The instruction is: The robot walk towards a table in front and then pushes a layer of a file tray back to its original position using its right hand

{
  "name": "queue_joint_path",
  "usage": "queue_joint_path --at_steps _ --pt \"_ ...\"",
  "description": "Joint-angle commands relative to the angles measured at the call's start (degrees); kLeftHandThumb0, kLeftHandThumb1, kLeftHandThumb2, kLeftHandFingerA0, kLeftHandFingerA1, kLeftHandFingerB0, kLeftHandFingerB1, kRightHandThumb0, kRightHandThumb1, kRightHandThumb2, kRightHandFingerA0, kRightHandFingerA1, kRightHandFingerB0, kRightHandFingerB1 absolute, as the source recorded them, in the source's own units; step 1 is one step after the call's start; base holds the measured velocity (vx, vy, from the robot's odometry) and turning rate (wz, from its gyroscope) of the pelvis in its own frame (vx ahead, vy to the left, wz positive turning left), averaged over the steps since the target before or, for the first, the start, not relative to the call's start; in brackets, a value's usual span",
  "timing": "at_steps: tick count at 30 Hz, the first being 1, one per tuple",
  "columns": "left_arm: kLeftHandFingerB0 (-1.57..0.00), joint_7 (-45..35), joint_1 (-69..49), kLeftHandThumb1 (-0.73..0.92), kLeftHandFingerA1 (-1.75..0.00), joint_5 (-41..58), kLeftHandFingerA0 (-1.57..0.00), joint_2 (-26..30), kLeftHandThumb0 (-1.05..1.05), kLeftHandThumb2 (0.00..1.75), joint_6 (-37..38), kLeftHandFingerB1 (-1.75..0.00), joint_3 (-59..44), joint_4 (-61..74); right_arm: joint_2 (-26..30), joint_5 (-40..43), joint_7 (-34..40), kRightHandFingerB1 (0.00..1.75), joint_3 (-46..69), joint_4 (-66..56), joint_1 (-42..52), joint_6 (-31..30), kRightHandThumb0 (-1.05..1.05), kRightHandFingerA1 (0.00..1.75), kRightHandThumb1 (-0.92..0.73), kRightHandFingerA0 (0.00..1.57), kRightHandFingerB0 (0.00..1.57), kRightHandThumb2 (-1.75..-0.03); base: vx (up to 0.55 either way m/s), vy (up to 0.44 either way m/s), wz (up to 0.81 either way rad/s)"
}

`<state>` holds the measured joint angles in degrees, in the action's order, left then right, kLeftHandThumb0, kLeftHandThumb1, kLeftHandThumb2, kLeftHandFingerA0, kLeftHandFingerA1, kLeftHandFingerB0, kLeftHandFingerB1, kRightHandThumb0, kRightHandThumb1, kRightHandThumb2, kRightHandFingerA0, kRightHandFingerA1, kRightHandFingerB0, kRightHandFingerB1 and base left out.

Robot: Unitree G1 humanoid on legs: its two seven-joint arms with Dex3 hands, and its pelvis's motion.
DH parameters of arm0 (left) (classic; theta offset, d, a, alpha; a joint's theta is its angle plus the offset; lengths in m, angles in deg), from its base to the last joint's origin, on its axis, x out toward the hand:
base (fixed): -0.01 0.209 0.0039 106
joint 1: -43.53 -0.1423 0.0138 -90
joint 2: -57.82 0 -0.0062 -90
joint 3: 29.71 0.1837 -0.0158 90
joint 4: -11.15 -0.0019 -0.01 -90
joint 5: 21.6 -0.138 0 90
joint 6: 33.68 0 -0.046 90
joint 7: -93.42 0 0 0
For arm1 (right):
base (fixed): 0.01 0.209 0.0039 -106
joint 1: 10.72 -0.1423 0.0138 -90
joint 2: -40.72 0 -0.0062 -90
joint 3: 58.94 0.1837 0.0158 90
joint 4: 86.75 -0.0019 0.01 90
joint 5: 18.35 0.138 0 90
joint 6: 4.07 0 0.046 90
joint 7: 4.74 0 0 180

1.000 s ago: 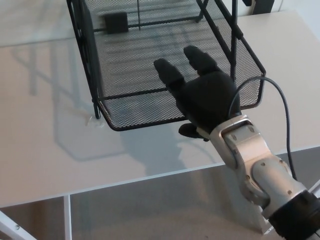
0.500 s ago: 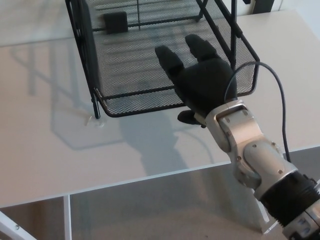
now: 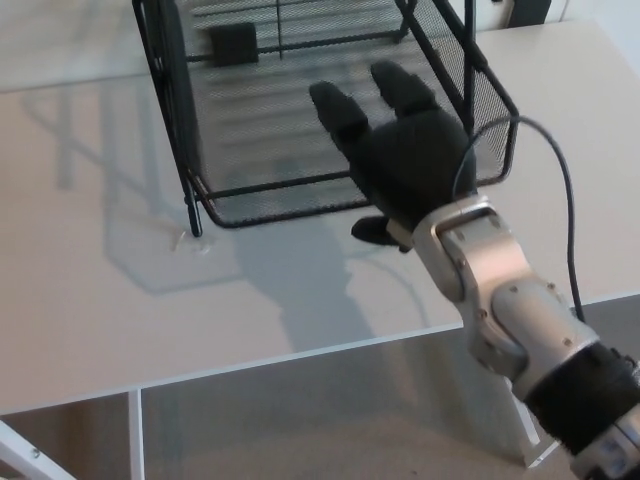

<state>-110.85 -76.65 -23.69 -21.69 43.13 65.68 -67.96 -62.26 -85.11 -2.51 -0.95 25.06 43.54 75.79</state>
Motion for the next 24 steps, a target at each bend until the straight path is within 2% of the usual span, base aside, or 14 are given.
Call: queue_joint_path --at_steps 1,5,17,19,20,23,24 --pt "-0.31 -0.22 -0.34 0.64 -0.46 -0.61 -0.41 0.69 -0.33 0.59 0.51 -0.34 -0.2 -0.54 2.54 2.15 -0.21 0.03 -0.36 -5.61 5.04 0.27 -0.69 0.0 -0.43 0.0 0.0 -0.74 0.0 0.0 0.0" --pt "-0.31 0.08 -0.17 0.64 -0.46 -1.24 -0.43 0.69 -0.33 0.59 0.96 -0.35 0.24 -0.95 5.3 2.96 -1.77 0.01 -0.3 -9.86 9.24 0.75 -0.73 0.0 -0.45 0.0 0.0 -0.77 0.0 0.0 0.0" --pt "-0.31 -0.27 0.39 0.63 -0.46 -0.49 -0.41 0.54 -0.33 0.58 0.78 -0.35 -0.4 -1.46 8.94 5.44 -0.94 0.02 0.76 -16.59 15.3 2.8 -0.76 0.03 -0.46 0.0 0.0 -0.8 0.0 0.0 0.0" --pt "-0.31 -0.28 0.78 0.63 -0.47 -0.67 -0.42 0.81 -0.32 0.59 1.51 -0.35 -0.55 -2.29 9.94 3.92 -0.31 0.07 0.11 -21.73 17.69 3.04 -0.72 0.08 -0.44 0.0 0.0 -0.81 0.0 0.0 0.0" --pt "-0.31 -0.24 0.56 0.63 -0.47 -0.76 -0.42 0.8 -0.33 0.58 1.64 -0.35 -0.46 -2.33 10.41 3.27 -1.0 0.0 -0.21 -24.36 19.09 2.86 -0.8 0.0 -0.48 0.0 0.0 -0.82 0.0 0.0 0.0" --pt "-0.31 -0.22 -0.09 0.62 -0.46 -0.79 -0.42 0.74 -0.33 0.58 1.53 -0.35 -0.29 -2.2 11.92 2.76 -1.6 0.01 -0.79 -33.17 24.07 3.93 -0.8 0.0 -0.48 0.0 0.0 -0.82 0.0 0.0 0.0" --pt "-0.32 -0.17 -0.22 0.62 -0.46 -0.98 -0.43 0.83 -0.33 0.58 1.76 -0.35 -0.2 -2.26 12.08 2.97 -1.51 0.03 -0.8 -34.88 25.14 4.24 -0.75 0.0 -0.45 0.0 0.0 -0.77 0.0 0.0 0.0"
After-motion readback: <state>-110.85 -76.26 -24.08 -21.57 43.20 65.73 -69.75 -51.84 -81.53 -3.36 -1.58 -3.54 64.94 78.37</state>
